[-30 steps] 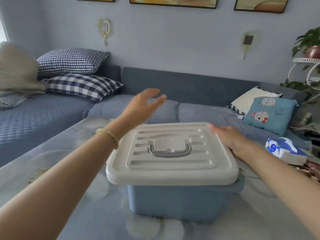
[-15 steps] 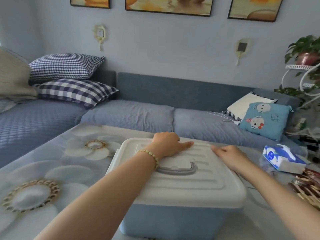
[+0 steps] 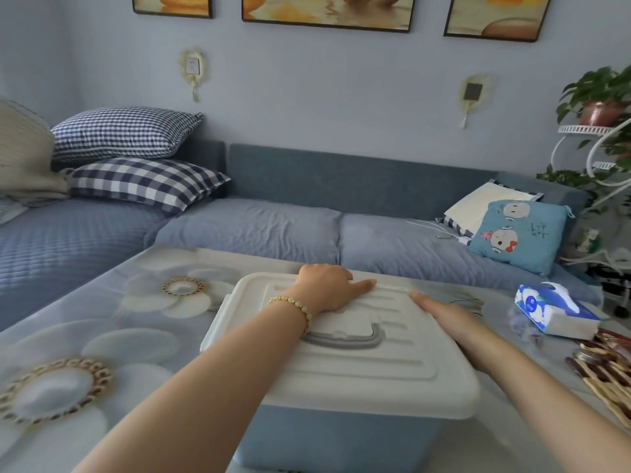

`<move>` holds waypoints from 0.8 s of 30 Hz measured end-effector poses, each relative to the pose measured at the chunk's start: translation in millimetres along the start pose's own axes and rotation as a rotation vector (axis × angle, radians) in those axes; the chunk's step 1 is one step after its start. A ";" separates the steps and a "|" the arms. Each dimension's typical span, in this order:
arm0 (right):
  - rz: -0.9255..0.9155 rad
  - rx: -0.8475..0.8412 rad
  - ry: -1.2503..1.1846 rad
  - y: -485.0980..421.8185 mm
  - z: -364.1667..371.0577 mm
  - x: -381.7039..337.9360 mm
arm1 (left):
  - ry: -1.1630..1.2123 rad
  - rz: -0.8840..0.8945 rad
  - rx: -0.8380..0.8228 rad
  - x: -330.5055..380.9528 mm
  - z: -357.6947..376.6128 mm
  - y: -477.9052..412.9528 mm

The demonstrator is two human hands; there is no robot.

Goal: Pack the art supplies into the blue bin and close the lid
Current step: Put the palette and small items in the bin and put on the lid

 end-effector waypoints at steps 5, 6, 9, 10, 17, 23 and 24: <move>0.173 -0.189 -0.166 14.3 6.8 18.9 | 0.001 -0.010 0.002 -0.4 -0.7 0.8; 0.183 -0.207 -0.156 19.0 6.6 20.3 | -0.001 -0.010 0.001 -0.2 -0.9 1.0; 0.098 -0.045 -0.156 28.0 -7.1 21.6 | 0.005 -0.008 0.001 0.4 -1.1 1.7; 0.042 0.040 -0.157 31.2 -11.9 20.5 | 0.005 -0.009 0.002 0.2 -1.0 2.0; 0.050 0.036 -0.423 47.3 5.6 22.4 | 0.009 -0.012 0.009 -0.4 -0.6 3.1; 0.026 0.030 -0.308 44.4 3.4 12.0 | -0.011 -0.023 0.013 0.5 -0.9 3.7; 0.023 0.037 -0.285 43.5 3.6 11.4 | -0.012 -0.019 0.018 1.0 -1.2 3.6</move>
Point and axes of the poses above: each hand's wrist, its own y-axis away from the middle knuckle, its own z-axis out of the palm, x = y × z, the point moved 7 cm from there along -y, towards the middle knuckle, and after that the axes turned 6 degrees about -x, right-handed, at the moved point
